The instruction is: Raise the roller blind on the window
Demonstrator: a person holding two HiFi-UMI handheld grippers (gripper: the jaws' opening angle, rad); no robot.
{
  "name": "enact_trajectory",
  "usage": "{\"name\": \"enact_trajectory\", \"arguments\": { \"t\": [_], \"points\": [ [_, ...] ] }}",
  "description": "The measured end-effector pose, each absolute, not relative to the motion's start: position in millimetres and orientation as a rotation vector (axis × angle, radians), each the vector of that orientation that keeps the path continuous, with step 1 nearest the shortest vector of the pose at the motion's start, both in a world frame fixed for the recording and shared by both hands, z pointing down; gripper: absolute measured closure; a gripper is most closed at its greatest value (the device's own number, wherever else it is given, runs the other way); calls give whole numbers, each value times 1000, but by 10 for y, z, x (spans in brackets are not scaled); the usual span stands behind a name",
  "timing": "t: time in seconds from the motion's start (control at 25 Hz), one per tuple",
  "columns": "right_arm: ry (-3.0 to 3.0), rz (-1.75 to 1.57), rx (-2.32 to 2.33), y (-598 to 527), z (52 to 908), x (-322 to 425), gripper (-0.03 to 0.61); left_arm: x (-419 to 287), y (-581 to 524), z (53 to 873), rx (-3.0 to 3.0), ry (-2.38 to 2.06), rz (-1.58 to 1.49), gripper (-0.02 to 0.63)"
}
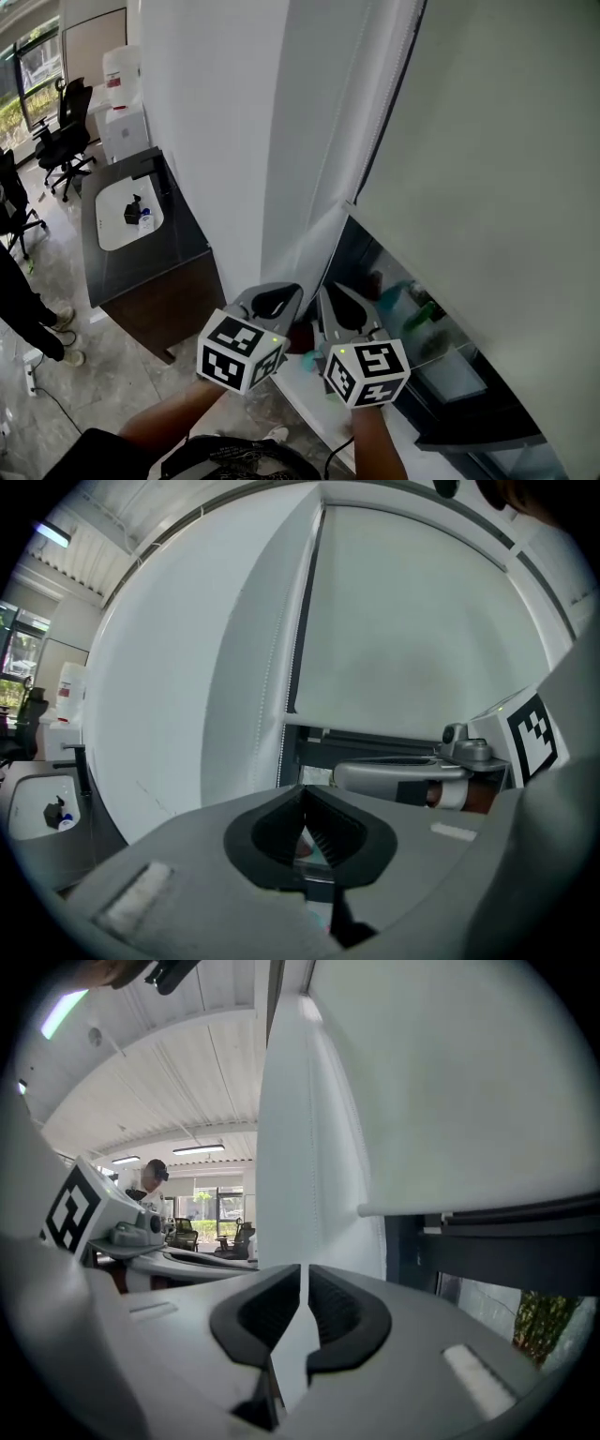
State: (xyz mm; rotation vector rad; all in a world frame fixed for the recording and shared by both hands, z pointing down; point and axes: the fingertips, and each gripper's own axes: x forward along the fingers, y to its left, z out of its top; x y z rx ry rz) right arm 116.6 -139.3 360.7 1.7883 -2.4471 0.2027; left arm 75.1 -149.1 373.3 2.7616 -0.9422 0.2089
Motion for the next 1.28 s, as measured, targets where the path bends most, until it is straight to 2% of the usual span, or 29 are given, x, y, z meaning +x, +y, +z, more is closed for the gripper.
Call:
{"name": "enact_trajectory", "arguments": {
  "t": [0.48,0.6,0.68,1.28],
  "points": [
    [-2553,97,1585,-1901,3378,1201,541,756,-1720,3507,2753,-1073,158,612],
    [-2553,59,1563,-2021,3324,1192,535,771,-1750,3471,2750,-1042,138,611],
    [-2551,30,1557,-2094,3289,1192,534,794,-1757,3448,2762,-1011,140,574],
    [-2578,-6,1543,-2480,3065,991,514,603,-1884,3254,2854,-832,71,574]
  ]
}}
